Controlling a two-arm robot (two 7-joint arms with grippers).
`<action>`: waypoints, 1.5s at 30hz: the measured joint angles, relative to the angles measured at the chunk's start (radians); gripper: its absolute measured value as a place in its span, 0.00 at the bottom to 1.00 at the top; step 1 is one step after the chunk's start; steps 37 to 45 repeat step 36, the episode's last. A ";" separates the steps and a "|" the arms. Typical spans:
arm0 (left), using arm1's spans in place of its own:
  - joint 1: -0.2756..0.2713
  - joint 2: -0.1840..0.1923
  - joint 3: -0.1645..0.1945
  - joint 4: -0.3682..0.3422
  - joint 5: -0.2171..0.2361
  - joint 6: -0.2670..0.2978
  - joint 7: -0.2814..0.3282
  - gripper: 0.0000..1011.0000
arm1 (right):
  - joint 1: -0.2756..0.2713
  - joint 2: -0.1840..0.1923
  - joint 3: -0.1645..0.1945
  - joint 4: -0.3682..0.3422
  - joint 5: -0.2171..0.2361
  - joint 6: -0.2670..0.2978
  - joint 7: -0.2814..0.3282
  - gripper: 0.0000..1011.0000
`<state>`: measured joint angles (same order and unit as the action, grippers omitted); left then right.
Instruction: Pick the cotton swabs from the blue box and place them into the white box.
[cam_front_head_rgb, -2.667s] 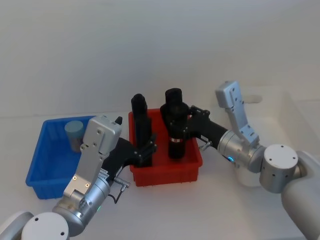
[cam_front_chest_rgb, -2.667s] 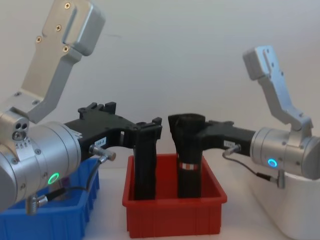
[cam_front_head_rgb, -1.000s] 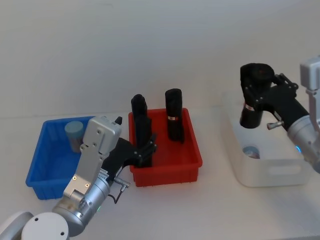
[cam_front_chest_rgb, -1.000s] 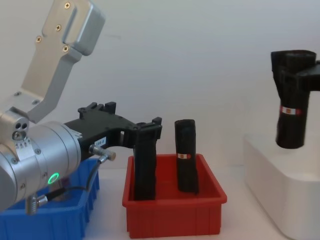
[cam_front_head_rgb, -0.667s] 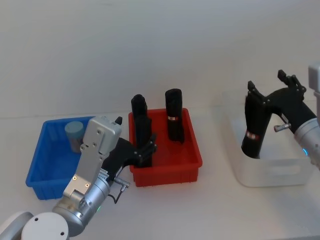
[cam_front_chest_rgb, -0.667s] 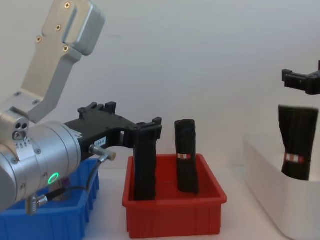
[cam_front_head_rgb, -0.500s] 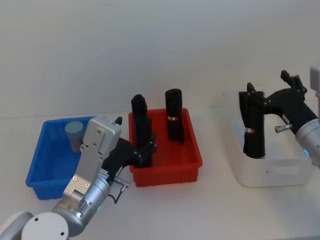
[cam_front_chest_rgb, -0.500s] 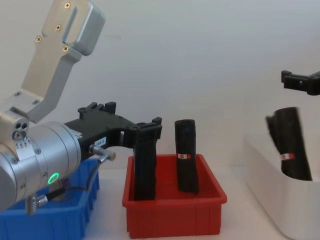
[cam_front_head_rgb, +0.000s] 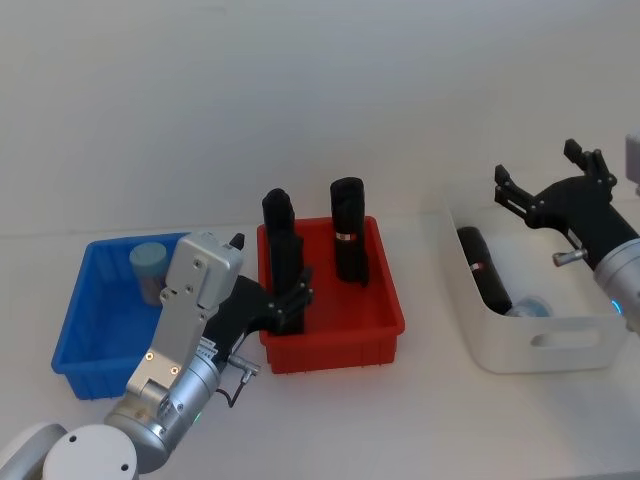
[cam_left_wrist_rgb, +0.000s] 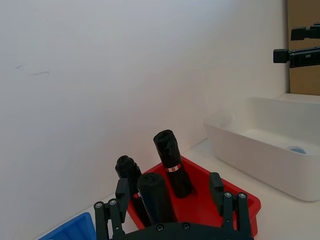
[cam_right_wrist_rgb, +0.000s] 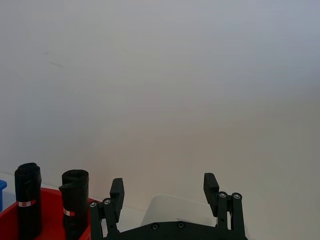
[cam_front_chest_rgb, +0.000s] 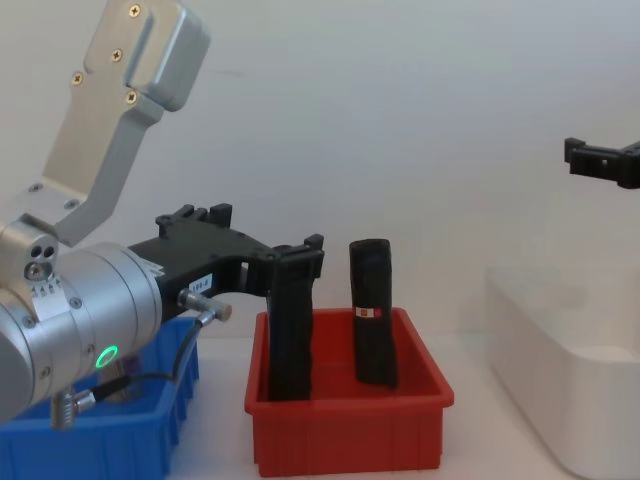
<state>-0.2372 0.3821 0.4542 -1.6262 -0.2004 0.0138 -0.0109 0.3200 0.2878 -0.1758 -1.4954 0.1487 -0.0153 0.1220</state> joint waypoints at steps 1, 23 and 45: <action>0.000 0.000 0.000 0.000 0.000 0.000 0.000 0.99 | 0.000 0.000 0.000 0.000 0.000 -0.001 0.001 0.99; 0.000 0.000 0.000 0.000 0.000 0.000 0.000 0.99 | -0.003 0.002 0.003 -0.002 0.002 -0.009 0.006 0.99; 0.000 0.000 0.000 0.000 0.000 0.000 0.000 0.99 | -0.003 0.002 0.003 -0.002 0.002 -0.010 0.007 0.99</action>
